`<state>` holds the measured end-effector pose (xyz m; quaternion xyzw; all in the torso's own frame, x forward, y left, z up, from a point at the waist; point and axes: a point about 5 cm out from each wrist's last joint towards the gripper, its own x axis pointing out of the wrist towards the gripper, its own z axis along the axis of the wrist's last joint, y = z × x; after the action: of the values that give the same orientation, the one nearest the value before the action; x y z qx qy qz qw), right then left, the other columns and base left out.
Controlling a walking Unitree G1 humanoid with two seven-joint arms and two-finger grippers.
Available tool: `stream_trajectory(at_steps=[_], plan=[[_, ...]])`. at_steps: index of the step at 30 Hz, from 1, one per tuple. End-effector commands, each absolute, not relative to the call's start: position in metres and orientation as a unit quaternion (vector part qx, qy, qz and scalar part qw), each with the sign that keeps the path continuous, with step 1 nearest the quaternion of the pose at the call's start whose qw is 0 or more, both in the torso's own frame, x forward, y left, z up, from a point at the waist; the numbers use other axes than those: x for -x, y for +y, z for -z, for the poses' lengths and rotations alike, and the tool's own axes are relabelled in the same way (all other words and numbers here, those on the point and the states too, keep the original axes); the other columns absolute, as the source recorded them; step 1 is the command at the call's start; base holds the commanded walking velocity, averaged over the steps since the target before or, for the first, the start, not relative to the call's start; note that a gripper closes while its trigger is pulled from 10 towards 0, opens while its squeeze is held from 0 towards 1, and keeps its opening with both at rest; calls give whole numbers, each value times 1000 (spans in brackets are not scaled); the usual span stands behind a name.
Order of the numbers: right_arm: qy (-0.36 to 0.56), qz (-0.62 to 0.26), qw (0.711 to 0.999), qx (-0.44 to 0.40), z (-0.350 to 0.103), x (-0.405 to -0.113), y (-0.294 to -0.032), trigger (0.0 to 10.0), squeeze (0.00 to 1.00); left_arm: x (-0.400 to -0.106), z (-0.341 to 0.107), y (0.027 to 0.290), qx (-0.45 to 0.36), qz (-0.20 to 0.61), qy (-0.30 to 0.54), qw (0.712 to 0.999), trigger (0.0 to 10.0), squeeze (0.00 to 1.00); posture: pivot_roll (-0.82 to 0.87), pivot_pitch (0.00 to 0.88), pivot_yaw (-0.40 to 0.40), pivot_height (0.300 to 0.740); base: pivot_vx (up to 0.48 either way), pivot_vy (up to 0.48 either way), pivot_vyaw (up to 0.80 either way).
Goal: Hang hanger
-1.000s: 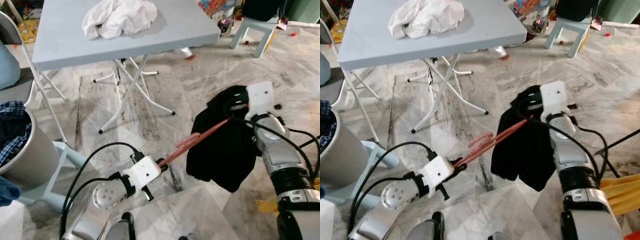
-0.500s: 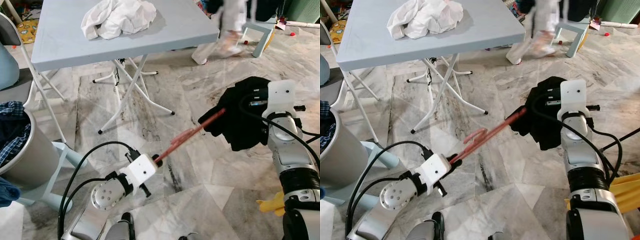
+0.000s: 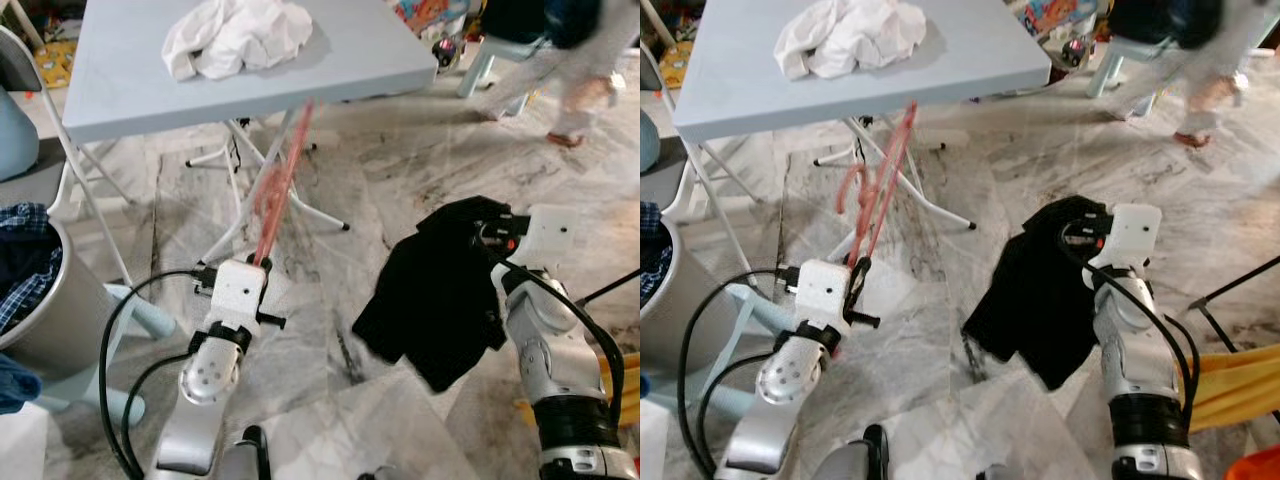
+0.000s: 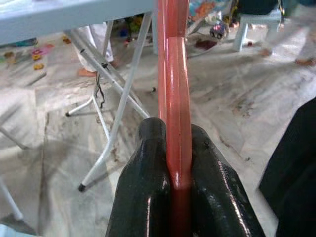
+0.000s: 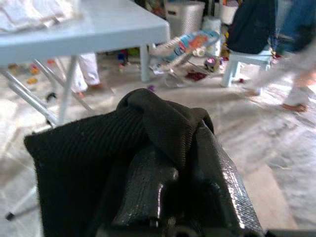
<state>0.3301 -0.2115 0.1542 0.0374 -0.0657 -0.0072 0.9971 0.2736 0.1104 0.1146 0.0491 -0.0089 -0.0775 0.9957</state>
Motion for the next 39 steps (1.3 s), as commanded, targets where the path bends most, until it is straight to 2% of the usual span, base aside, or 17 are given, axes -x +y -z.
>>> stream_trajectory(at_steps=[1,12,30,39], plan=[[-82,-5,995,-49,-163,-327,-208,0,0,-275,-129,111,-45,68,-38,996,10000,0,-18,205,-8,740,0,0,0],[-104,-53,992,-55,-181,-333,-186,0,0,-283,-131,126,-22,42,-13,999,10000,0,-2,203,5,740,0,0,0],[-120,-79,989,-33,-190,-336,-176,0,0,-285,-134,129,-2,28,-17,999,10000,0,-2,197,-11,740,0,0,0],[-121,-84,989,-34,-190,-336,-172,0,0,-285,-134,131,-3,31,-14,999,10000,0,4,199,-5,740,362,0,0]])
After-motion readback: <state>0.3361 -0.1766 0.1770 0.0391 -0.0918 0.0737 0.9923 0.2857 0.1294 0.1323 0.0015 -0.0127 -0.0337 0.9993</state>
